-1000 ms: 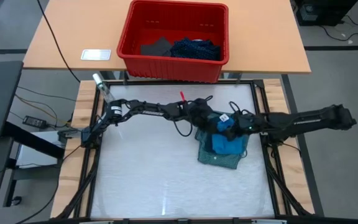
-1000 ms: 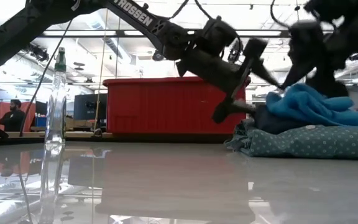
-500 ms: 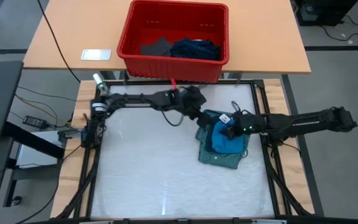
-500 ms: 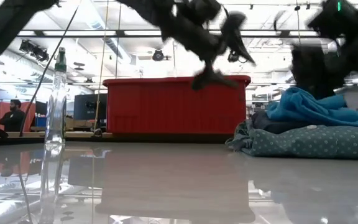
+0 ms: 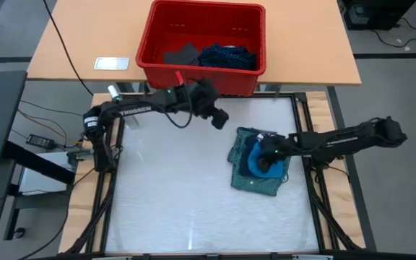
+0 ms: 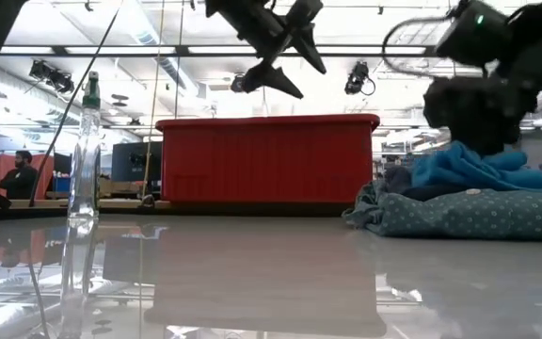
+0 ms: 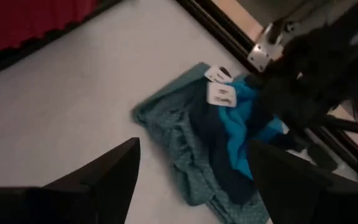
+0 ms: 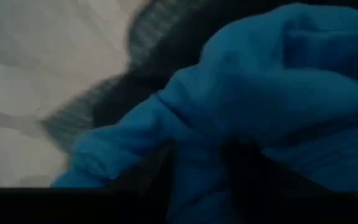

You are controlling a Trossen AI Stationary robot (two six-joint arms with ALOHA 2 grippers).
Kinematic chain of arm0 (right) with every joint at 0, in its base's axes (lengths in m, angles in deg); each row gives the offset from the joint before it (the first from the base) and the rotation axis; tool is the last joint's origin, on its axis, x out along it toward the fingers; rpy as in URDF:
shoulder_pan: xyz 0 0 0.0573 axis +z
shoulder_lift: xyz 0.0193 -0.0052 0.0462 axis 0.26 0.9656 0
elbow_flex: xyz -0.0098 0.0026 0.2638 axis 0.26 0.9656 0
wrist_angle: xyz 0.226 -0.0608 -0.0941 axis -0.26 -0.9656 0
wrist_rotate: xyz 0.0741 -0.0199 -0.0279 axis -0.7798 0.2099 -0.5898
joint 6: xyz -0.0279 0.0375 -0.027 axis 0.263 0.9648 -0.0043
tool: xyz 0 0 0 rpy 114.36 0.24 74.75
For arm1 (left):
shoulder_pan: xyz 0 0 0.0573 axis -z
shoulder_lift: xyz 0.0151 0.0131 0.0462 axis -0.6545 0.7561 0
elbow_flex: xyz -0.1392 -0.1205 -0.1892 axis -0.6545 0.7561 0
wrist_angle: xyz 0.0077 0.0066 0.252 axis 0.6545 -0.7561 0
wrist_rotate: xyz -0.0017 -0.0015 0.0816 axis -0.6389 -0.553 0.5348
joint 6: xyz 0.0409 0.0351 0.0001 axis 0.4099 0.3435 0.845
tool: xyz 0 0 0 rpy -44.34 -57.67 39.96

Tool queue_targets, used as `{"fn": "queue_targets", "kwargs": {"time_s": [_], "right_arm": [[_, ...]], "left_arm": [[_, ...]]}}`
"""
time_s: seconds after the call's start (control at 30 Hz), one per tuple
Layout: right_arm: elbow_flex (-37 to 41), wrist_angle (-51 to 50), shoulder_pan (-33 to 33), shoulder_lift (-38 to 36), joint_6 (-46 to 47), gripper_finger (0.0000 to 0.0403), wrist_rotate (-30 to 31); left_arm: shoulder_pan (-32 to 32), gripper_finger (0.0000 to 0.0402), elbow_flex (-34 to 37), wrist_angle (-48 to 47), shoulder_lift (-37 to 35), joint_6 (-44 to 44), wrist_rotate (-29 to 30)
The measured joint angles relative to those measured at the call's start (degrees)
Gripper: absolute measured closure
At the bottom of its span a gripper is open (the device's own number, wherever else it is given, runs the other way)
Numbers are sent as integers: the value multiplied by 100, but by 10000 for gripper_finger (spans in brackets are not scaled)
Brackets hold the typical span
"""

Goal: Fold laundry
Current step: Fold the dark blue polo shirt

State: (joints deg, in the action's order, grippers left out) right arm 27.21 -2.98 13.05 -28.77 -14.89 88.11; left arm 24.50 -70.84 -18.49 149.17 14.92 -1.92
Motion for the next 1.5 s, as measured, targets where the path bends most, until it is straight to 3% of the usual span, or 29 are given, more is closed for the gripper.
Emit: {"fn": "queue_targets", "kwargs": {"time_s": [0.2,0.37,0.57,0.7,0.87,0.97,1.1,1.27,1.5], "right_arm": [[120,-224,-535,421,-311,265,354],[226,-626,-1345,-2,-500,274,681],[272,-733,-1946,-1124,-237,268,-149],[21,-493,-2027,-1705,151,252,-335],[-506,-119,-2136,-1922,507,230,408],[-852,-69,-2281,-1789,494,227,843],[-1197,-88,-2480,-1444,473,227,953],[-1463,-94,-2579,-941,521,227,921],[-1923,-90,-2589,-289,467,227,796]], "left_arm": [[-383,104,-11,-36,-123,-2,-14],[-739,104,-2,-45,-184,300,-43],[-1807,104,-2,196,-237,1042,-342],[-2675,104,-2,957,-138,1322,-873],[-3554,104,-7,2520,221,1454,-1582],[-3845,105,-13,3359,636,1604,-2121],[-3923,113,-21,3882,1186,1755,-2445],[-3902,124,-724,3662,1857,1982,-2508],[-3820,131,-2912,2406,2953,2658,-2285]]}}
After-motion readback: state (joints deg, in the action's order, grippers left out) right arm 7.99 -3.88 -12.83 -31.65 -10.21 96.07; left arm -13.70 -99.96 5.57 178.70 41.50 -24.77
